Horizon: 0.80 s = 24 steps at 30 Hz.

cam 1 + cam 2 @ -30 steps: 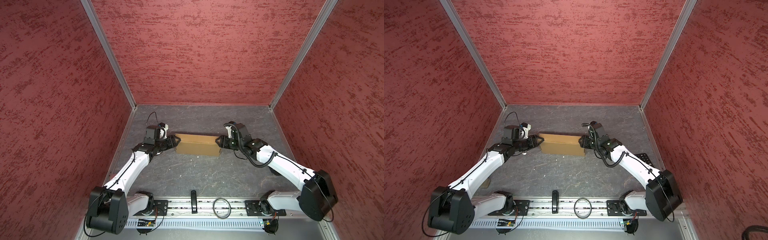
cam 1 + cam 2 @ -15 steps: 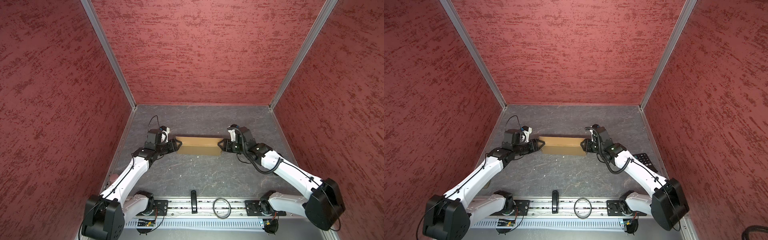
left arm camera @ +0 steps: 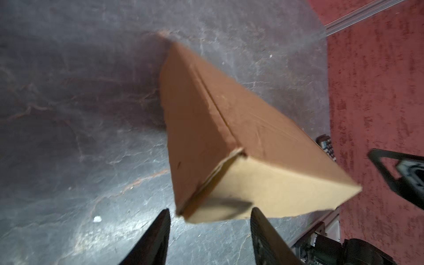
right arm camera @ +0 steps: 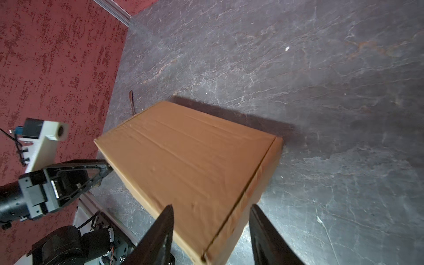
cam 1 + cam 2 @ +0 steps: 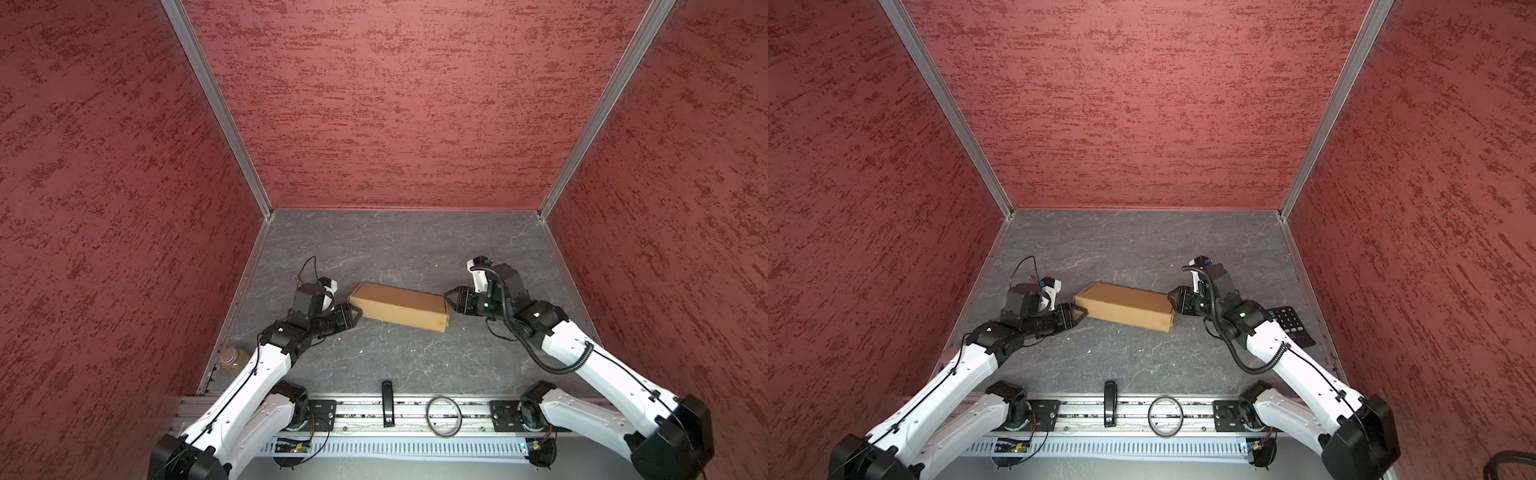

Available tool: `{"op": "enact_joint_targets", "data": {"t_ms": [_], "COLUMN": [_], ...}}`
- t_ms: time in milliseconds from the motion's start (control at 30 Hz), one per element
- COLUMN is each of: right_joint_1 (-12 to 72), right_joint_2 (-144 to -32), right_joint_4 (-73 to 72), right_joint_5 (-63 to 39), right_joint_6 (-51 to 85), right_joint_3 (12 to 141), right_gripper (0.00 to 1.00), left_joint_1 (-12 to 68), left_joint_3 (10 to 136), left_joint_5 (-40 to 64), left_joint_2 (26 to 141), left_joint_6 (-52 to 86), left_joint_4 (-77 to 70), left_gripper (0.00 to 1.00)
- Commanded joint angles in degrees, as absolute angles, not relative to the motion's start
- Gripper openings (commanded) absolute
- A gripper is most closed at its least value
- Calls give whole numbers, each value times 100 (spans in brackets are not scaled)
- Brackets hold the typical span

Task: Assemble paper box
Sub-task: Turn over the paper box at the center of the table, then rotate the paper box at the center of the table.

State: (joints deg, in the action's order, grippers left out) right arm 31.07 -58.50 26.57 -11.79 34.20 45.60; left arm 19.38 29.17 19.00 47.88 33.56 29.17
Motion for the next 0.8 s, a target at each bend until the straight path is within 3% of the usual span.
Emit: {"op": "enact_joint_targets", "data": {"t_ms": [0, 400, 767], "right_joint_1": [3128, 3116, 3129], "right_joint_2": [-5898, -6347, -6318], "right_joint_4": [2951, 2466, 2943], "right_joint_5": [-959, -744, -1021], "right_joint_6": [3284, 3085, 3417], "right_joint_3": [4889, 4971, 4412], "right_gripper": [56, 57, 50], "left_joint_1": [2131, 2358, 1896], "left_joint_3": [2790, 2862, 3832], "left_joint_5": [1619, 1210, 1473], "left_joint_2": [4586, 4077, 5714], "left_joint_6": [3635, 3845, 3297], "left_joint_4": [3315, 3685, 2565], "left_gripper": [57, 61, 64]}}
